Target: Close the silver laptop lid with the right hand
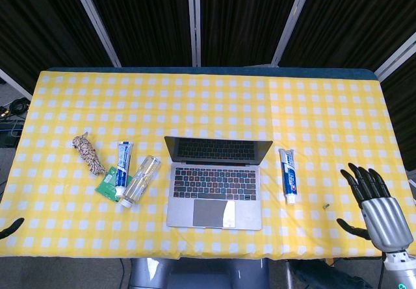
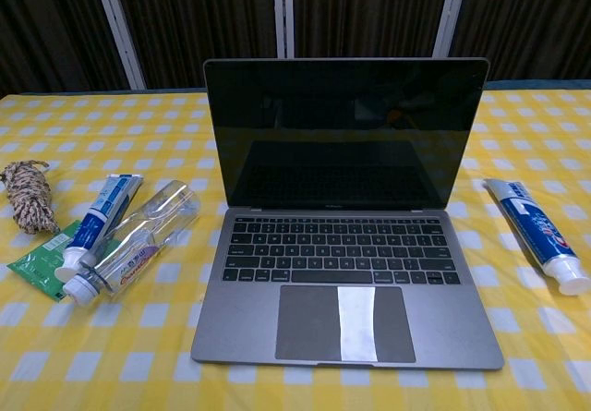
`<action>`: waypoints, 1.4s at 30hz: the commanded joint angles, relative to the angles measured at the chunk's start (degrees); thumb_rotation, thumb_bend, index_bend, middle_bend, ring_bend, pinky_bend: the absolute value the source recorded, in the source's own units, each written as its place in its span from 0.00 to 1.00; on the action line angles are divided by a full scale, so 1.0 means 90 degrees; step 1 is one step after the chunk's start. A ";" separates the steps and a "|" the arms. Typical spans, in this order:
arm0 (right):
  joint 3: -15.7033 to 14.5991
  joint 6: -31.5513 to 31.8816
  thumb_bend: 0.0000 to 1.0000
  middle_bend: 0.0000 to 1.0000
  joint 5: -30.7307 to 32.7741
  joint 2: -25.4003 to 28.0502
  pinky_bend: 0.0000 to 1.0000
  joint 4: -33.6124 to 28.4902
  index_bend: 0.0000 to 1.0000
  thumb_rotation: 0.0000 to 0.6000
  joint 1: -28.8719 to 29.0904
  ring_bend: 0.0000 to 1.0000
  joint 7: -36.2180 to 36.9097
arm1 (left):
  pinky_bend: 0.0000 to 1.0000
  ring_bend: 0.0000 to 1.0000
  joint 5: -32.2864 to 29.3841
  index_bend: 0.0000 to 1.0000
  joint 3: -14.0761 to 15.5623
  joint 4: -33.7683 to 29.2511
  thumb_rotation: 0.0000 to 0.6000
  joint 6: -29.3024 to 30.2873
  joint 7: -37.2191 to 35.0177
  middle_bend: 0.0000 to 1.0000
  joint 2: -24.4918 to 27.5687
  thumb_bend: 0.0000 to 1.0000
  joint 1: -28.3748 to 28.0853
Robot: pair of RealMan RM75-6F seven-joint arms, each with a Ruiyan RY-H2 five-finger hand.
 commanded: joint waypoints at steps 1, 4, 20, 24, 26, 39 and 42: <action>0.0340 -0.0557 0.45 0.00 0.0220 0.0119 0.00 0.0086 0.00 1.00 0.0539 0.00 0.0350 | 0.00 0.00 -0.0089 0.00 -0.0029 -0.0011 1.00 -0.0098 0.0039 0.00 -0.0014 0.00 -0.0046; 0.0659 -0.1177 0.76 0.00 0.0406 0.0169 0.00 0.0164 0.00 1.00 0.1124 0.00 0.0624 | 0.00 0.00 -0.0226 0.00 -0.0070 -0.0021 1.00 -0.0253 0.0145 0.00 -0.0059 0.00 -0.0115; 0.1468 -0.4431 1.00 0.00 0.1630 -0.0001 0.00 0.0175 0.04 1.00 0.3687 0.00 0.2272 | 0.00 0.00 -0.0749 0.00 -0.0201 0.0072 1.00 -0.0813 0.0367 0.00 -0.0208 0.00 -0.0361; 0.1564 -0.4898 1.00 0.03 0.2239 -0.0077 0.00 0.0100 0.05 1.00 0.4051 0.00 0.2026 | 0.00 0.00 -0.0798 0.00 -0.0220 0.0093 1.00 -0.0821 0.0326 0.00 -0.0209 0.00 -0.0367; 0.1592 -0.5101 1.00 0.05 0.2528 -0.0046 0.00 0.0000 0.06 1.00 0.4185 0.00 0.1976 | 0.00 0.00 -0.0820 0.00 -0.0225 0.0100 1.00 -0.0843 0.0301 0.00 -0.0204 0.00 -0.0377; 0.1531 -0.5740 1.00 0.19 0.3618 0.0086 0.14 -0.0214 0.15 1.00 0.4708 0.12 0.1625 | 0.00 0.00 -0.0824 0.00 -0.0207 0.0108 1.00 -0.0911 0.0252 0.00 -0.0198 0.00 -0.0411; 0.1519 -0.5710 1.00 0.22 0.3678 0.0105 0.17 -0.0288 0.18 1.00 0.4719 0.15 0.1596 | 0.00 0.00 -0.0825 0.00 -0.0203 0.0107 1.00 -0.0910 0.0264 0.00 -0.0204 0.00 -0.0410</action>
